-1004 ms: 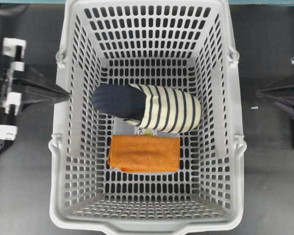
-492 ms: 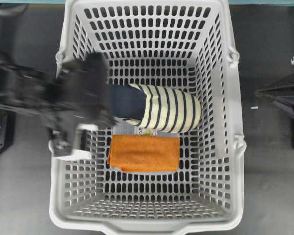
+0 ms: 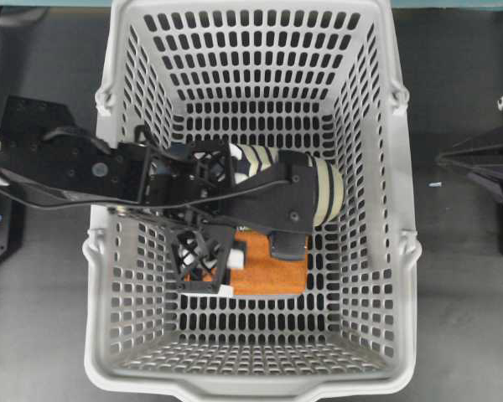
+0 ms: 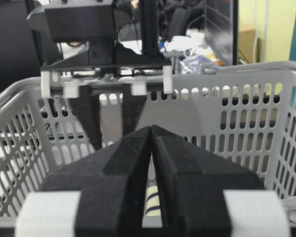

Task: Pick up the orange cloth from the shopping basket with the left arm.
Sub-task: 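Move the left gripper into the basket down over the orange cloth, then close the left gripper on the orange cloth's edge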

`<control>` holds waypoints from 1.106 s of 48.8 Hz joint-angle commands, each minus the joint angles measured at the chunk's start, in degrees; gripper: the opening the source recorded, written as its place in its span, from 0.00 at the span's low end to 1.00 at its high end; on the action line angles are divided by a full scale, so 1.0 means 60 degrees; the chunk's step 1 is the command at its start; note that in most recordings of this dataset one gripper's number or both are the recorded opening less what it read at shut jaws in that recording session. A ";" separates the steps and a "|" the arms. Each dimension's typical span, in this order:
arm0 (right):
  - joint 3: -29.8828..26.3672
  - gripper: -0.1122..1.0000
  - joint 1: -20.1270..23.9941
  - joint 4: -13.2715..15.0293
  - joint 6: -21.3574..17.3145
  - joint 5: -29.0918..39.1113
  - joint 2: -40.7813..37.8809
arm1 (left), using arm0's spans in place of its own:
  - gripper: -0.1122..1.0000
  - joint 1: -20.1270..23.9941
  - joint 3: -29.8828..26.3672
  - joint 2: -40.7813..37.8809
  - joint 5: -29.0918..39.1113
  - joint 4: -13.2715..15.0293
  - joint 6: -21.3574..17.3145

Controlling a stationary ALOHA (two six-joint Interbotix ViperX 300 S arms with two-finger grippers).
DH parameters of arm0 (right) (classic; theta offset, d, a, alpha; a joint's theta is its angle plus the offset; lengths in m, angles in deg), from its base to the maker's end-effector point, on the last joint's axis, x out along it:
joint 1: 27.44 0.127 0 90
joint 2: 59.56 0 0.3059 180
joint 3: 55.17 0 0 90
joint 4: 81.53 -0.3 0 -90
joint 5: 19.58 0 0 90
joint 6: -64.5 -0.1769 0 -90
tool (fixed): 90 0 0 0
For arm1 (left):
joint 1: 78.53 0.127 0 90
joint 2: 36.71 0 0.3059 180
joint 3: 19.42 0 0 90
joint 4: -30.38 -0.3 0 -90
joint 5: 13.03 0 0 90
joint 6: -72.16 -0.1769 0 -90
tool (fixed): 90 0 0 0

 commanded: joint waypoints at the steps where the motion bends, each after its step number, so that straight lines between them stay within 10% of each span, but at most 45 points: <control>1: -0.0073 0.10 0.0000 -0.0044 -0.0015 -0.0044 -0.0029 | 0.57 -0.0059 -0.0308 -0.0044 -0.0015 -0.0029 0.0073; 10: -0.0044 0.10 -0.0015 -0.0044 -0.0015 -0.0044 -0.0029 | 0.91 -0.0088 -0.0190 -0.0381 -0.0029 -0.0029 0.0088; 54: 0.0132 0.10 0.0000 -0.0059 -0.0015 -0.0059 -0.0029 | 0.90 -0.0264 0.1479 -0.1450 -0.2051 -0.0015 0.0454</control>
